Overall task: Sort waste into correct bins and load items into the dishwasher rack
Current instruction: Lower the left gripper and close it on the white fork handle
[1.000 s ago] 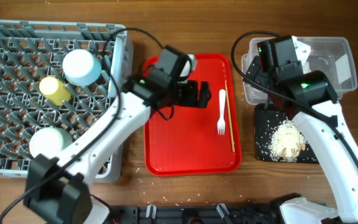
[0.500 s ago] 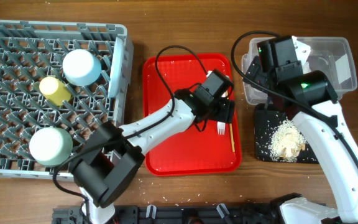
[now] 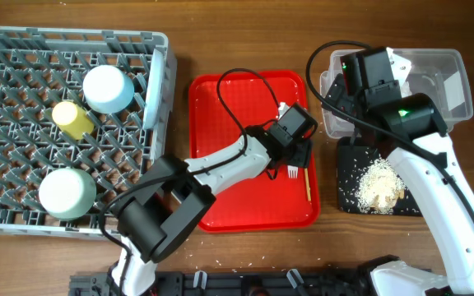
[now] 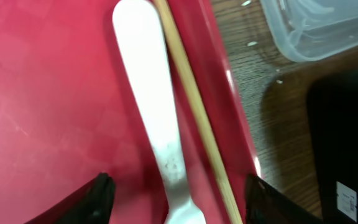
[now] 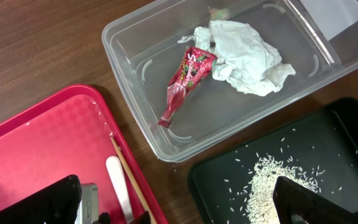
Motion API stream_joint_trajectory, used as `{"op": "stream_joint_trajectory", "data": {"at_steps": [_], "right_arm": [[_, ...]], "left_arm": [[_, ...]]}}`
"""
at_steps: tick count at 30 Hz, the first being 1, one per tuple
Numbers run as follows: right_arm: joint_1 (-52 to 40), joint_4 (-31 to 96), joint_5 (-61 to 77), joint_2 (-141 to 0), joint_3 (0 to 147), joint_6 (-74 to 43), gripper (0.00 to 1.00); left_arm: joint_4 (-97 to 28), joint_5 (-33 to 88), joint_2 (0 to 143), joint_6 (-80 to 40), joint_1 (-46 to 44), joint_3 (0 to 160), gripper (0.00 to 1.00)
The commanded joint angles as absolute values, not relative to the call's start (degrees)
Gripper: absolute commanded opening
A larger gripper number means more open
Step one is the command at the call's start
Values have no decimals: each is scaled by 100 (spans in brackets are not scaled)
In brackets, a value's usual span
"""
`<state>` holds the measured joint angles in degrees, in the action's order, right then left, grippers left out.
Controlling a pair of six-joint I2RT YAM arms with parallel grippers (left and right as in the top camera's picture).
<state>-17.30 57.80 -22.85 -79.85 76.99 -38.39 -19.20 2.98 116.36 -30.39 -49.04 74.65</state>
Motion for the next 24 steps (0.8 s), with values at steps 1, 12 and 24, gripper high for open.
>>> {"op": "stream_joint_trajectory", "data": {"at_steps": [1,12,24], "right_arm": [[-1728,5767,-2255,-7966,7789,-3905,100],[-1728,5767,-2255,-7966,7789,-3905,100],[-1728,5767,-2255,-7966,7789,-3905,100]], "left_arm": [[-1896,226,11756,-3203,-4901,7531,64],[-1822,360,12108,-3203,-4904,7531,41],[-2244,-395,12121,-3199,-4908,7531,28]]}}
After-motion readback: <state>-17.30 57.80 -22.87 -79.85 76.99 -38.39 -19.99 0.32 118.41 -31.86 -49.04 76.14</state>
